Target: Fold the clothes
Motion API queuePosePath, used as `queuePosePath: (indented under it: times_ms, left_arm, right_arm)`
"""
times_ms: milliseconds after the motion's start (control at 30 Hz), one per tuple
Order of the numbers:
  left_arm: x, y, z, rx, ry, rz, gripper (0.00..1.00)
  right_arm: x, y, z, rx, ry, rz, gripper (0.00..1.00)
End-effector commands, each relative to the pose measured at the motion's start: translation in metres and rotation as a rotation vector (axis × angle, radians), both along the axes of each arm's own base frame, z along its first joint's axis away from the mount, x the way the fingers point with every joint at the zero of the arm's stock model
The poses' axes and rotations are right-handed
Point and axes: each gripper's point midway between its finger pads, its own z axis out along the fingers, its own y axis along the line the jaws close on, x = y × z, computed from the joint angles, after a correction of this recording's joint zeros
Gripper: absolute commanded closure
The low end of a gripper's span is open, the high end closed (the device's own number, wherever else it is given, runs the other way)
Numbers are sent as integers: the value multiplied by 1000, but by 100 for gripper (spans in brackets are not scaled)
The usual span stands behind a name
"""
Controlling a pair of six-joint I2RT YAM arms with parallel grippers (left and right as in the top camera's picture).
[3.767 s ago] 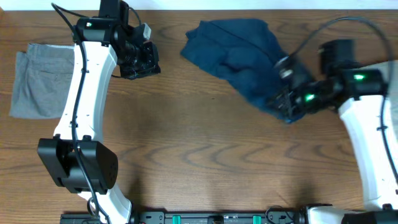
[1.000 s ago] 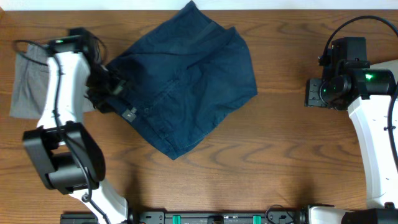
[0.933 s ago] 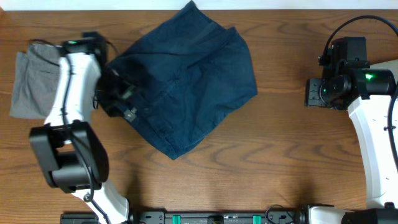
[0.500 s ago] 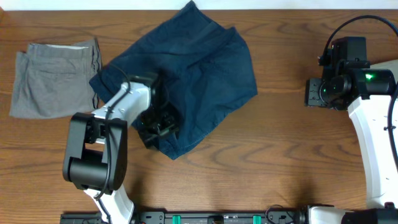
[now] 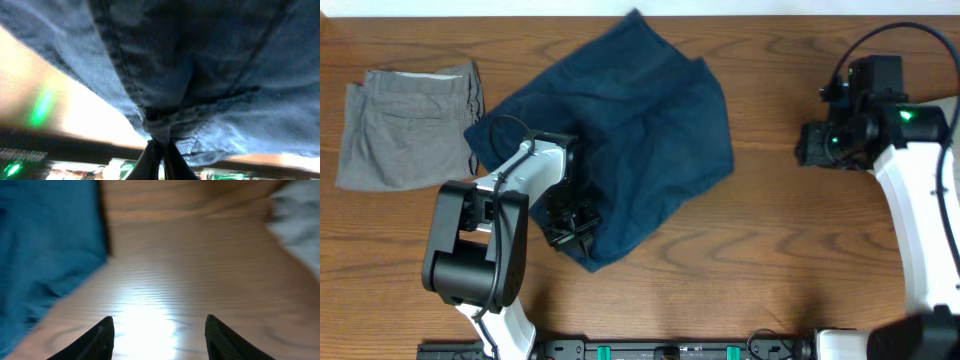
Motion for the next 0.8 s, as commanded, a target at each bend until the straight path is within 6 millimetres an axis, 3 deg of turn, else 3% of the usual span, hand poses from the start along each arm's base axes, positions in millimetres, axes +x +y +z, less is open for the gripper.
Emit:
queuePosePath:
  times_ms: [0, 133, 367, 667, 767]
  left_arm:
    - [-8, 19, 7, 23, 11, -76, 94]
    - [2, 43, 11, 128, -55, -51, 94]
    - [27, 63, 30, 134, -224, 68, 94]
    - [44, 88, 62, 149, -411, 187, 94]
    - [45, 96, 70, 174, -446, 202, 94]
  right_arm:
    - [2, 36, -27, 174, 89, 87, 43]
    - [0, 61, -63, 286, 224, 104, 41]
    - [-4, 93, -111, 403, 398, 77, 39]
    - [29, 133, -142, 496, 314, 138, 41]
    - [35, 128, -159, 393, 295, 123, 41]
